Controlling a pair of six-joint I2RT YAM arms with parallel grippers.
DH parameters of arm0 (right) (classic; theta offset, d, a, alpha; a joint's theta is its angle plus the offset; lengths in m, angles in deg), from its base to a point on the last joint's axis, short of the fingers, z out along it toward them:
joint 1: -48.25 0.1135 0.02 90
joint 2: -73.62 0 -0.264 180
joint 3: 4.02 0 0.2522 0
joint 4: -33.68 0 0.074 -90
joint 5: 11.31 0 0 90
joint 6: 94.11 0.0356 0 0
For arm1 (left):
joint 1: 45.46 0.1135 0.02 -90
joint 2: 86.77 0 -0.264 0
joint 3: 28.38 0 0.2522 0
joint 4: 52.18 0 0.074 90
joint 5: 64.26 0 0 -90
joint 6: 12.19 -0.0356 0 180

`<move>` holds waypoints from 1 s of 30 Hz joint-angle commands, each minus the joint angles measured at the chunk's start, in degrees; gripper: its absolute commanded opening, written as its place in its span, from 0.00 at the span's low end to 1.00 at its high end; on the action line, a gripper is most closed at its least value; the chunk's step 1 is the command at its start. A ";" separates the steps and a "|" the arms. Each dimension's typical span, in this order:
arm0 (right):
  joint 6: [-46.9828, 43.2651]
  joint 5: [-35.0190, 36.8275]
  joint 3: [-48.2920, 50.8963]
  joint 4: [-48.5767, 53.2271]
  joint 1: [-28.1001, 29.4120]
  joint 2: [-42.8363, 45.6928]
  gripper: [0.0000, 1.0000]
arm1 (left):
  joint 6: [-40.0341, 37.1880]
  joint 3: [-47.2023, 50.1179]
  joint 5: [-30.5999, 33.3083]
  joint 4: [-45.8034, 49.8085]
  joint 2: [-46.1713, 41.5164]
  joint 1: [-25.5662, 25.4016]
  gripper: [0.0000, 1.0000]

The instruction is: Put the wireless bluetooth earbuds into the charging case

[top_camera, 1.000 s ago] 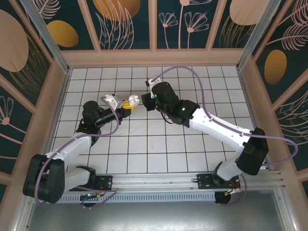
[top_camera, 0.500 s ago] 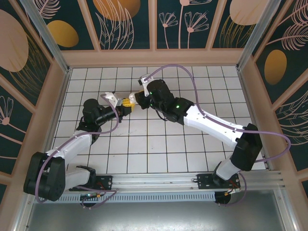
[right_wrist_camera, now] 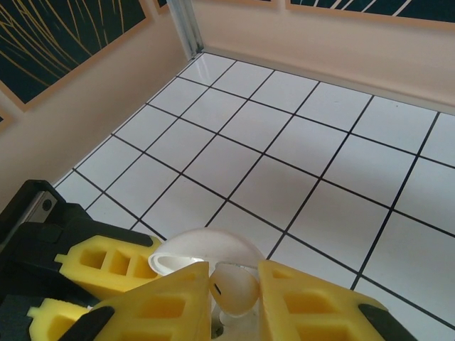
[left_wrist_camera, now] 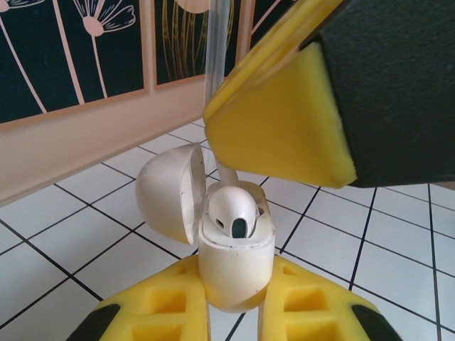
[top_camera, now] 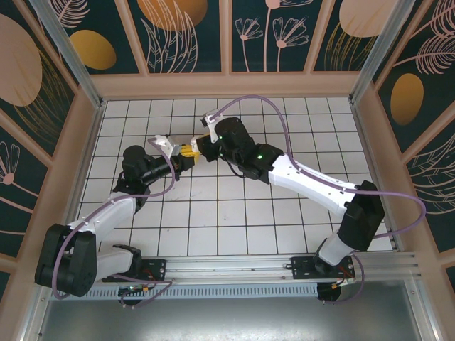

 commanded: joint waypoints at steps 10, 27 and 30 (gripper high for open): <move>-0.86 -2.95 -0.66 1.19 0.56 -0.38 0.21 | 2.25 -2.16 0.05 -4.67 0.51 -0.06 0.09; 0.28 -4.07 -0.87 1.27 0.52 0.36 0.31 | 2.71 -2.15 -0.41 -5.42 -0.10 -0.07 0.10; 0.88 -4.47 -0.87 0.39 0.22 0.85 0.34 | 2.62 -2.08 -0.38 -5.29 -0.21 -0.11 0.10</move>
